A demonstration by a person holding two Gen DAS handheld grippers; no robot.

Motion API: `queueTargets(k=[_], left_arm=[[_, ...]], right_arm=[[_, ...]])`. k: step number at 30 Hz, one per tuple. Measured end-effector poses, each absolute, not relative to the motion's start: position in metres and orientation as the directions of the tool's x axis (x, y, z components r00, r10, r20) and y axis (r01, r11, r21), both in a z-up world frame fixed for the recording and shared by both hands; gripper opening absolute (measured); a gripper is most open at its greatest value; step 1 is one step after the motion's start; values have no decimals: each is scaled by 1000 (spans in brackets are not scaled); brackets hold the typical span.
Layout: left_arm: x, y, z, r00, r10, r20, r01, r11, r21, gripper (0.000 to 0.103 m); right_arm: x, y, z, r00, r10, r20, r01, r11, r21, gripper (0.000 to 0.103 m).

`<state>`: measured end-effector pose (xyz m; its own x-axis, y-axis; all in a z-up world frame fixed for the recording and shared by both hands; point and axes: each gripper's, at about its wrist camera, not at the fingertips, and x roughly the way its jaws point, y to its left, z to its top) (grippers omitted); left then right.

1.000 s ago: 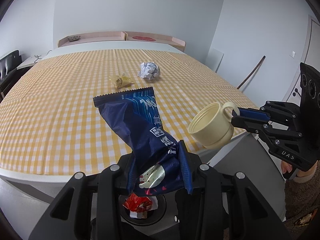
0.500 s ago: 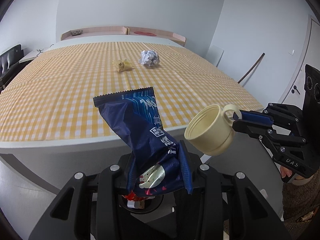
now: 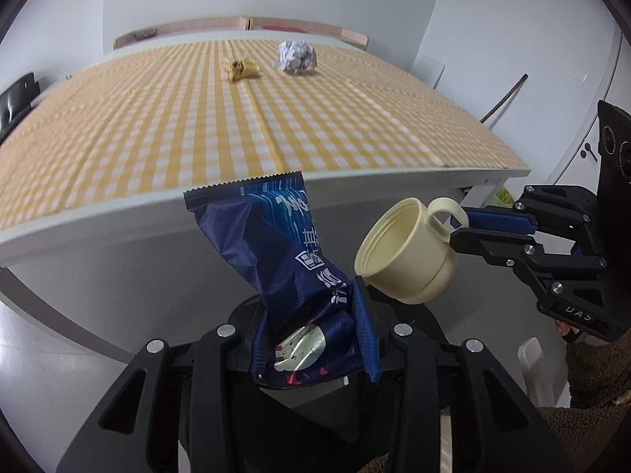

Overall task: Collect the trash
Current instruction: 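Lift the wrapper and mug and carry both over the wastebasket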

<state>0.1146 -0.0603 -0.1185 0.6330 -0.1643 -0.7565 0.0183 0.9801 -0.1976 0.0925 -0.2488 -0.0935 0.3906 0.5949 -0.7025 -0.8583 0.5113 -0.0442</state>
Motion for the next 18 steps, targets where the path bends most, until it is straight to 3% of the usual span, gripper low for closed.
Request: queueTargets(k=[18], left_arm=[[154,-42,-228,436,-228,-870,-2,967,-255,38]], right_arm=[[133,-216,-199,239,491,-837,-862,505,50,15]])
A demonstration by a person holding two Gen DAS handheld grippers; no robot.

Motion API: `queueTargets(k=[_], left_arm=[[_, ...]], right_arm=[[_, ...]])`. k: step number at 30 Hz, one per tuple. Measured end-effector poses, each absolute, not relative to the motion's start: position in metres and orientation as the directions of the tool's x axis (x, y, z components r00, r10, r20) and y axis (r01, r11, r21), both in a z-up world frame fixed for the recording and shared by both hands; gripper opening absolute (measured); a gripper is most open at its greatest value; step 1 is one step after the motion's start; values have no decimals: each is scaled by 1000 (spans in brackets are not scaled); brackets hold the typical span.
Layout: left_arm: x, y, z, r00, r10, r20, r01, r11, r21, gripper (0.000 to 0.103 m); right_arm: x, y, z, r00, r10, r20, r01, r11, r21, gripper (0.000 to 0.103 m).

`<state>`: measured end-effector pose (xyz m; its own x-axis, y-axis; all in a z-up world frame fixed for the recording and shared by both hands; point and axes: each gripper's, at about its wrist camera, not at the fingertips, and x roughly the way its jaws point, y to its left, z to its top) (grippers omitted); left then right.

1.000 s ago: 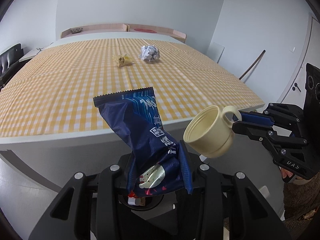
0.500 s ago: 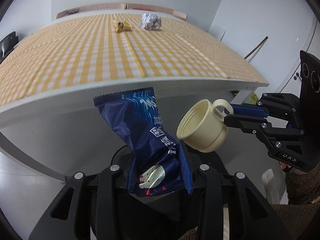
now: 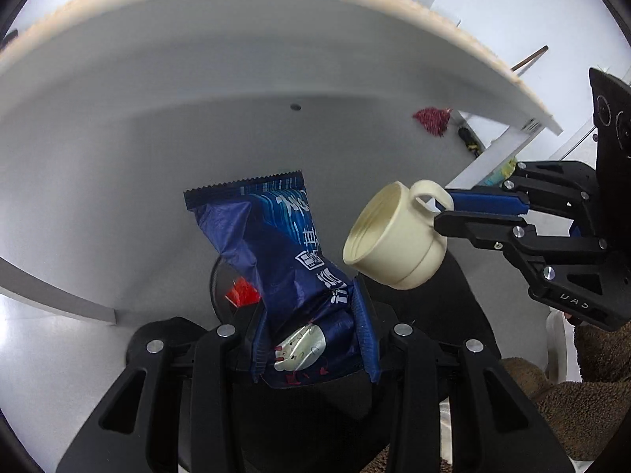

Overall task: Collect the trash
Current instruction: 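Lift the wrapper and mug and carry both over the wastebasket, then open both tools to drop the wrapper and mug into the wastebasket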

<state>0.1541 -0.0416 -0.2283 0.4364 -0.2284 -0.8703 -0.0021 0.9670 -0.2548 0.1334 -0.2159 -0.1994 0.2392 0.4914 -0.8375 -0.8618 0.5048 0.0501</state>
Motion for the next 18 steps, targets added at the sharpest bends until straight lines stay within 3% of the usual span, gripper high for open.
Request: queueTargets(k=[18], left_arm=[[198,-32,-315,260,-274,-926,-50,954,-296,38]], right_arm=[[189,-190,-310,77,374,-924,-846,515,138,15]])
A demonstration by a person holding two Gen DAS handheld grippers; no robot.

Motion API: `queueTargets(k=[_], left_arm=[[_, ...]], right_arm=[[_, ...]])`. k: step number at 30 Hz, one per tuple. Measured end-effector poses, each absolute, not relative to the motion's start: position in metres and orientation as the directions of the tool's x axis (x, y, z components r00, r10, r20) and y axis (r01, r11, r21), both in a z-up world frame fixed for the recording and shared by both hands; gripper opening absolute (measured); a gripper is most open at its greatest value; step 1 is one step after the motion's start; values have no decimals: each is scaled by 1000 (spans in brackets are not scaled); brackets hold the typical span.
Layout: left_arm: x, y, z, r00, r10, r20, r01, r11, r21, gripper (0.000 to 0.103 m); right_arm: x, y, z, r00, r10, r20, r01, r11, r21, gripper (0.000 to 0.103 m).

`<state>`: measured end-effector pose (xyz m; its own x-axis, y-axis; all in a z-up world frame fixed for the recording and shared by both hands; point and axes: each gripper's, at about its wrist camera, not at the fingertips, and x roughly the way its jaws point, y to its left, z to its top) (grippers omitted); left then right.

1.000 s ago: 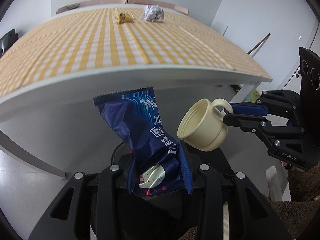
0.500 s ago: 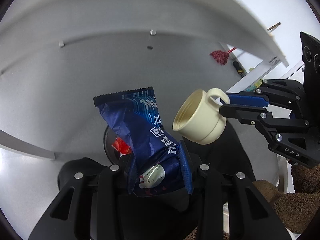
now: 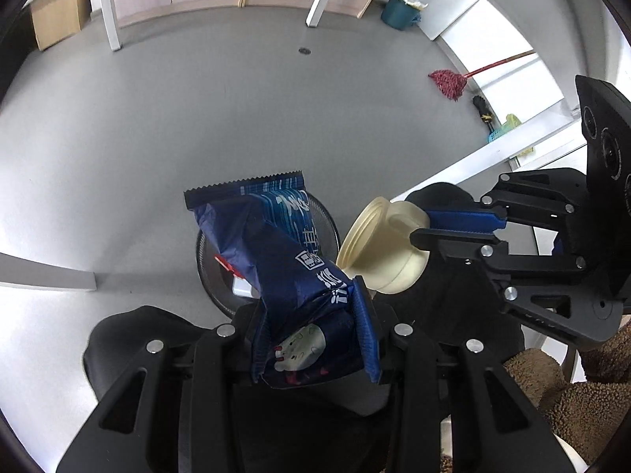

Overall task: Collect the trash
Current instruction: 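Open both tools to drop the wrapper and mug into the wastebasket, then raise both tools back toward the crumpled paper and clear snack packet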

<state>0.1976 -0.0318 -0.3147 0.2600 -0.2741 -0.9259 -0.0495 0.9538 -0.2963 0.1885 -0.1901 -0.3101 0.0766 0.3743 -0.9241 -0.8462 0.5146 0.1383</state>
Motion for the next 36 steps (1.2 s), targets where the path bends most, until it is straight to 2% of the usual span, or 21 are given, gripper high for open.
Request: queueTargets(k=[7,9,10,11,12,13,14,15,16,27,36], left_arm=[[211,-35,-338,219,-308,-926,-57,943,-327,38],[211,-33,-342,213,-309,-927,-68,942,-329,42],[211,-28,-345,203,-303,-931,-75,943,-324,50],[212,-26,-346,187,-291,-938,-85,947,-310,74],[211,-24,-345,188,-269,-945,-92,953,-289,87],[211,-22,-342,205,-255,-945,-91,956,-278,94],[210,-21,-340,209,-267,-941,-91,953,-290,95],[209,-20,-338,215,-275,-937,-90,950,-299,97],[208,-19,-335,226,-272,-936,-88,951,-297,98],[189,-19,-305,287,-265,-921,-57,955,-292,98],[167,-29,-257,396,-243,-886,-11,963,-269,98]], right_arm=[[201,-169,-329,39,350,-936,-851,503,153,15],[205,-165,-330,37,348,-937,-849,506,154,15],[208,-163,-330,38,341,-939,-849,507,149,15],[211,-160,-331,46,325,-945,-851,508,134,15],[212,-157,-332,54,310,-949,-856,504,116,17],[211,-155,-332,68,299,-952,-861,499,96,19],[211,-152,-332,75,296,-952,-863,498,87,45],[211,-151,-331,85,298,-951,-861,502,80,90],[211,-149,-328,94,305,-948,-860,505,77,100],[195,-173,-294,142,337,-931,-856,514,56,100],[172,-194,-250,210,381,-900,-858,514,17,100]])
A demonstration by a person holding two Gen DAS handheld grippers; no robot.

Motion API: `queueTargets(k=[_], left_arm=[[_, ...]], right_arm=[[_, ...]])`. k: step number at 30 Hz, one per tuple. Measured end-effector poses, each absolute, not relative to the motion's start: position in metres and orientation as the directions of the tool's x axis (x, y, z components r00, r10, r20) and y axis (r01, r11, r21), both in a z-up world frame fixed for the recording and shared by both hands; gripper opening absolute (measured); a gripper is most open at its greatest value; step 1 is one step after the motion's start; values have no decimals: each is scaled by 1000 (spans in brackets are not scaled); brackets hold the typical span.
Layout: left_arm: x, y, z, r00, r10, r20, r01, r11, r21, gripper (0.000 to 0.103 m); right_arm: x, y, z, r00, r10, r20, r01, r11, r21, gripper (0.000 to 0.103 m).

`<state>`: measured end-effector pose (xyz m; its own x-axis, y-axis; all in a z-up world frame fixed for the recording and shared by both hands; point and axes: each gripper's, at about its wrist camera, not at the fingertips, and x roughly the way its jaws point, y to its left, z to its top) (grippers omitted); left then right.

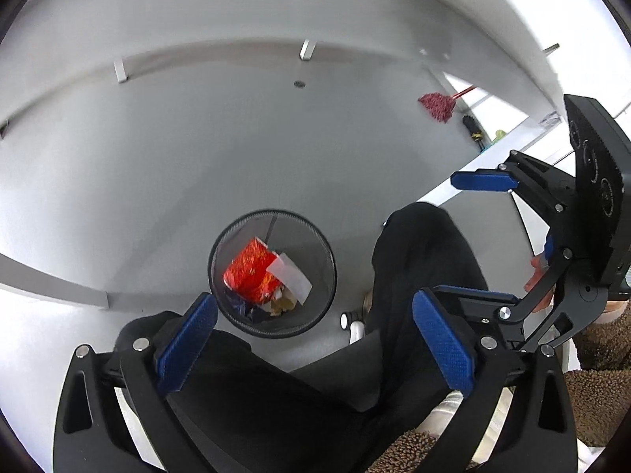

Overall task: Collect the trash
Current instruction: 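Raise both tools back toward the crumpled paper and clear snack packet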

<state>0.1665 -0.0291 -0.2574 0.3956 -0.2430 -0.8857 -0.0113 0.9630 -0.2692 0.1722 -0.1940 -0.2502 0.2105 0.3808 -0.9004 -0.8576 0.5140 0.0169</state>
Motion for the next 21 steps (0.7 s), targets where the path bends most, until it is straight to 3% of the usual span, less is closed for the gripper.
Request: queueTargets(k=[21], left_arm=[[130,-45,-149,589,-191,-785,77,981,-180,98]], right_arm=[[137,-229,-133,345,522,-780,-853,521,-29,100]])
